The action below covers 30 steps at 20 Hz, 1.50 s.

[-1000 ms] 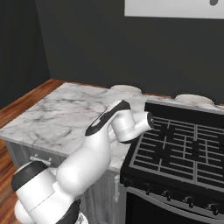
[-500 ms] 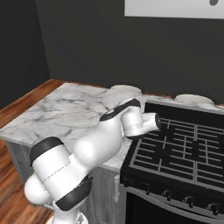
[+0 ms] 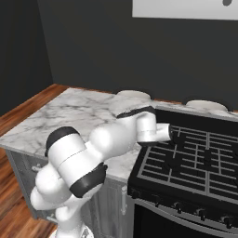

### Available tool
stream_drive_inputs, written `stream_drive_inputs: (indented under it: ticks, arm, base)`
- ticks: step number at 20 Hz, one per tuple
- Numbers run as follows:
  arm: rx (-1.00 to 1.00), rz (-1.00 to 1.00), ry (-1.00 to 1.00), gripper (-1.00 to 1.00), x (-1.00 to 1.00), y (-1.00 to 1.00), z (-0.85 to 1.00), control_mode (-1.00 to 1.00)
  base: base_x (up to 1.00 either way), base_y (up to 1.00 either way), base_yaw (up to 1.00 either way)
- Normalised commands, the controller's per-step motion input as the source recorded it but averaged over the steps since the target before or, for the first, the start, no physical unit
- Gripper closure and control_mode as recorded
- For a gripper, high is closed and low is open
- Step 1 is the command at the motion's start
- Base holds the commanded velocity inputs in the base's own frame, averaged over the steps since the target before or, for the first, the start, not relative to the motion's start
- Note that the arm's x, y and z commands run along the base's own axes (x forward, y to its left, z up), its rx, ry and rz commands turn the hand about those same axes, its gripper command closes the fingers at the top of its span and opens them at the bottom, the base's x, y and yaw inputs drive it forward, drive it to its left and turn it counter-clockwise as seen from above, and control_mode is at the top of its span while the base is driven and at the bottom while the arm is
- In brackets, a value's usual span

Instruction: Collect the turmeric, ketchup, and shaker from the cabinet and place them next to the stove.

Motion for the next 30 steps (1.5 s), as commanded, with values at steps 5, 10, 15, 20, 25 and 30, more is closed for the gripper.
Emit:
stream_drive_inputs:
  ticks: [5, 10, 15, 20, 25, 30]
  arm:
    - [0.02, 0.00, 0.00, 1.00, 0.27, 0.00, -0.28, -1.00]
    - [0.00, 0.00, 0.00, 1.00, 0.22, 0.00, -0.28, -1.00]
    - [0.00, 0.00, 0.00, 1.00, 0.21, 0.00, -0.27, -1.00]
    - [0.00, 0.01, 0.00, 1.00, 0.20, 0.00, -0.25, -1.00]
    - [0.00, 0.03, 0.00, 1.00, 0.17, -0.03, -0.24, -1.00]
    - [0.00, 0.02, 0.00, -1.00, 0.08, 0.00, -0.29, -1.00]
  base:
    - [0.00, 0.00, 0.00]
    - [0.00, 0.00, 0.00]
    - [0.00, 0.00, 0.00]
    - [0.00, 0.00, 0.00]
    - [0.00, 0.00, 0.00]
    - [0.00, 0.00, 0.00]
